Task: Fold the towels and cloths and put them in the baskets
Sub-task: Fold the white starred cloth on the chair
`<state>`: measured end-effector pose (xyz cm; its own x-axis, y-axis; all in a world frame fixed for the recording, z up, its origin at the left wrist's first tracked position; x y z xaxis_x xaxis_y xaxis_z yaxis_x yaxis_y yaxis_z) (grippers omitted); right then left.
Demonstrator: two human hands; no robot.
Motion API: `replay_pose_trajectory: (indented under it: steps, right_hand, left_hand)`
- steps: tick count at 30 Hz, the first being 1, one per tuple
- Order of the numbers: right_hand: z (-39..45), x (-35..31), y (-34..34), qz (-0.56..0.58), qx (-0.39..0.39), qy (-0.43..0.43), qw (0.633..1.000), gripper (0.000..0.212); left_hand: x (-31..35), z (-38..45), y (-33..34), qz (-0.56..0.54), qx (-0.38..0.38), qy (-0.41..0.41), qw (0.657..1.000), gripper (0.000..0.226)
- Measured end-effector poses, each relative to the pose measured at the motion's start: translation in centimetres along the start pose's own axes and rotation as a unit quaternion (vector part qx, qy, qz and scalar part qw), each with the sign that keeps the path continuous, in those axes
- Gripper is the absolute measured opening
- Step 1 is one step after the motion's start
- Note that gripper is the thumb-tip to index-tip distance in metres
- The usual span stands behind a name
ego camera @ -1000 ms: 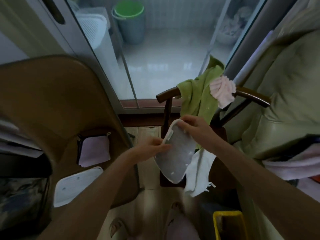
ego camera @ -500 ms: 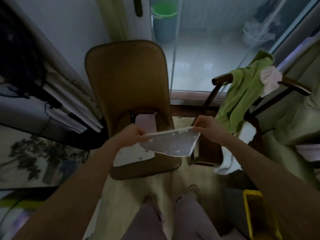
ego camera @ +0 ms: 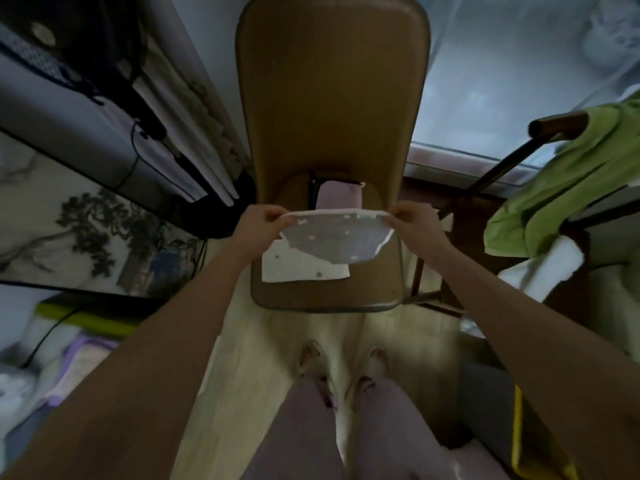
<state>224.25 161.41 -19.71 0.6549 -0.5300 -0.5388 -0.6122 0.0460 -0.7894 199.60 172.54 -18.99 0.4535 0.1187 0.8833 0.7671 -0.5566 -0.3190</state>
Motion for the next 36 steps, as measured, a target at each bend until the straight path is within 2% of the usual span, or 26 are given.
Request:
replay_pose_trajectory:
  steps: [3,8,14,17,23,26,36]
  right_hand:
    - [-0.6,0.6,2.2,-0.029,-0.017,0.016,0.999,0.014]
    - [-3.3,4.9,8.8,-0.022,-0.093,0.062,0.993,0.008]
    - [-5.6,10.4,18.4,-0.042,-0.172,0.093,0.980,0.013]
    - [-4.8,12.2,20.6,-0.040,-0.153,0.091,0.983,0.015]
    - [0.1,13.2,21.8,0.017,-0.068,0.089,0.994,0.010]
    - [3.1,12.4,21.8,-0.017,-0.041,0.074,0.996,0.010]
    - [7.0,13.4,24.1,-0.082,-0.039,0.079,0.993,0.014]
  left_hand:
    - [-2.7,-0.8,0.0,-0.023,-0.010,-0.029,0.999,0.016]
    - [-10.5,-2.6,3.1,0.048,-0.088,-0.075,0.992,0.015]
    - [-21.5,-3.7,8.0,0.060,-0.118,-0.140,0.981,0.013]
    - [-24.6,-2.9,9.3,0.062,-0.116,-0.145,0.981,0.015]
    - [-25.8,2.2,7.9,0.049,-0.012,-0.059,0.997,0.019]
    - [-26.1,4.7,7.1,0.053,0.021,-0.032,0.998,0.019]
    - [-27.8,7.6,7.3,0.063,0.055,-0.075,0.994,0.022]
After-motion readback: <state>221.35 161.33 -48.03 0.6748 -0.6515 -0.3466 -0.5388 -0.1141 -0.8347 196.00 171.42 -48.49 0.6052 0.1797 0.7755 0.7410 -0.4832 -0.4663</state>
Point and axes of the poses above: each hand's wrist, its own z-axis towards the middle knuckle, its own y-axis out of the palm, x = y × z, the point moved 9 cm from there along z, towards the middle knuckle, and after that the axes turned 15 degrees about -z, right-handed, at the moved point
